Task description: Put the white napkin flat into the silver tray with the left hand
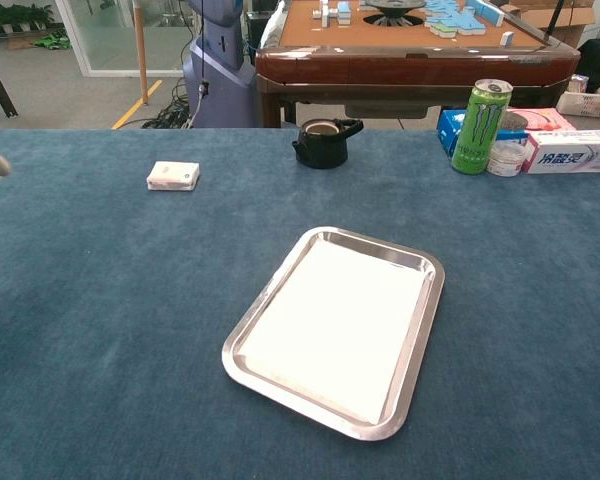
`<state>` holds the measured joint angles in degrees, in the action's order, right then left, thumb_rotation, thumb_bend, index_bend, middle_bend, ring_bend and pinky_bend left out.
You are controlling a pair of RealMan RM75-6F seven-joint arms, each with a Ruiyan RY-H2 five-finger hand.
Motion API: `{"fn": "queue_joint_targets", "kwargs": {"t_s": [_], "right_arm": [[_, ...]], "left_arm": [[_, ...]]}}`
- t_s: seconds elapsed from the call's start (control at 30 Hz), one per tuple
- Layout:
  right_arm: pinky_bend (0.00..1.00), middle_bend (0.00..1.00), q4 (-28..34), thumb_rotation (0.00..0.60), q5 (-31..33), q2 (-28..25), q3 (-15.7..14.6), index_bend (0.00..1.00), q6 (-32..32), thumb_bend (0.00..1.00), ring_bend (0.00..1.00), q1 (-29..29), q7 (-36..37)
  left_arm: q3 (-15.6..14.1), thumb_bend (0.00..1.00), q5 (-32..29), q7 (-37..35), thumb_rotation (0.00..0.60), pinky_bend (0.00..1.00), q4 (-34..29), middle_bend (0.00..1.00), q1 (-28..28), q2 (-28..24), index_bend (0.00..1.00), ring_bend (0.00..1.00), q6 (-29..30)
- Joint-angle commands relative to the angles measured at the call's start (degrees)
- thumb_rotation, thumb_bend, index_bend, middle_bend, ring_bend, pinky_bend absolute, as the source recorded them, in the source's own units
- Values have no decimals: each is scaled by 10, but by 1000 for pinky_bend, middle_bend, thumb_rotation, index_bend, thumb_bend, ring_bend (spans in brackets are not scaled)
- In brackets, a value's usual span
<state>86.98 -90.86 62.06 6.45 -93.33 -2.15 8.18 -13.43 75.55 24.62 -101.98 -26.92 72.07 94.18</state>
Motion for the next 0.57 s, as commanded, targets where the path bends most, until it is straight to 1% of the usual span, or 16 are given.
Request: {"fn": "queue_joint_targets", "kwargs": {"t_s": [0.03,0.23,0.3,0.4,0.57], "right_arm": [[459,557,5,600,5,3,-2,512,7,407,428,-2,-13],[459,557,15,600,23,10,-1,512,24,408,428,-7,-41],[459,557,15,600,23,13,-2,512,31,407,428,-10,-47],[459,557,16,600,19,15,-6,512,38,407,428,-14,-48],[459,557,16,600,18,15,-8,512,45,407,427,-18,-49]], "left_arm": [[0,513,-6,-17,600,256,13,239,39,-17,252,151,12],[12,514,-46,-41,600,256,24,246,71,-36,289,151,-27],[20,514,-40,-45,600,256,21,250,71,-43,289,151,-40],[31,514,-25,-59,600,256,28,252,78,-43,289,151,-43],[39,514,-18,-55,600,256,27,252,90,-46,289,151,-58]]}}
